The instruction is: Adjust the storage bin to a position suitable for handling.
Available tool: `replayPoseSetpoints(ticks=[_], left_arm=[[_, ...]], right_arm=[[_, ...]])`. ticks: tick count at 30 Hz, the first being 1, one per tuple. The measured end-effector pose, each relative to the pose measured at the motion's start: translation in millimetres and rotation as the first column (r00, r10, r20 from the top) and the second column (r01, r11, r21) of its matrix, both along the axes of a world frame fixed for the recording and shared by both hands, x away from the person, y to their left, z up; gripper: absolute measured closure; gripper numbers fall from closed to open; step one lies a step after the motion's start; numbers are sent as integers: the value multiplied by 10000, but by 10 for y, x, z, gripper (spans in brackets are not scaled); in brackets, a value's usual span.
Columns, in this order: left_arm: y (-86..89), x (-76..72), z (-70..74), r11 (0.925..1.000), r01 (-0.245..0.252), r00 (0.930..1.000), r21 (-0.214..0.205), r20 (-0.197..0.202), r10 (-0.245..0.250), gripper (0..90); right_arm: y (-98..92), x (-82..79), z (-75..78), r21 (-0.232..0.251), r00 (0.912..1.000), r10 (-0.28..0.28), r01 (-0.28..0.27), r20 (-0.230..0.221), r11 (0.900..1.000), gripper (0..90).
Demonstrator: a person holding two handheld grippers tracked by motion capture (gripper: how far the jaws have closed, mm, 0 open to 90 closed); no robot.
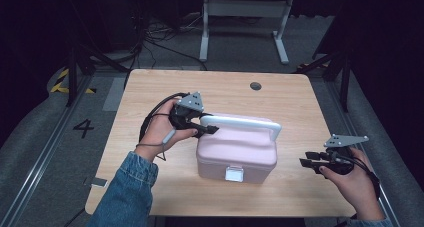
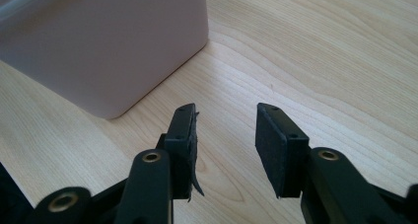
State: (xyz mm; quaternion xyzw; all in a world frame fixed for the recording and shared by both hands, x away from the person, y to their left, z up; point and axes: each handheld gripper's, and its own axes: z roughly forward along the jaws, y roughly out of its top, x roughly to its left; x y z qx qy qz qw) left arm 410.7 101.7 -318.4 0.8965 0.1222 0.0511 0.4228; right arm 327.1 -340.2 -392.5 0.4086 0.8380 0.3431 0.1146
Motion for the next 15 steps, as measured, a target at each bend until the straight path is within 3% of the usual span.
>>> replayPoseSetpoints(ticks=[2, 4, 9, 15], left_arm=[[-3, -13, 10, 10000, -23, 9999, 45, -155, 24, 655], [9, -30, 28, 9999, -143, 9999, 34, -68, 143, 717], [4, -46, 43, 9999, -96, 10000, 98, 8, 96, 777], [5, -49, 55, 9999, -7, 10000, 111, -71, 8, 785]], right_arm=[[1, -2, 3, -4, 10000, 16, -16, 10, 10000, 611], [3, -3, 5, 8, 10000, 23, -23, 3, 10000, 611], [7, -2, 2, 18, 10000, 28, -28, -9, 10000, 610], [-5, -4, 20, 38, 10000, -4, 4, 76, 10000, 610]])
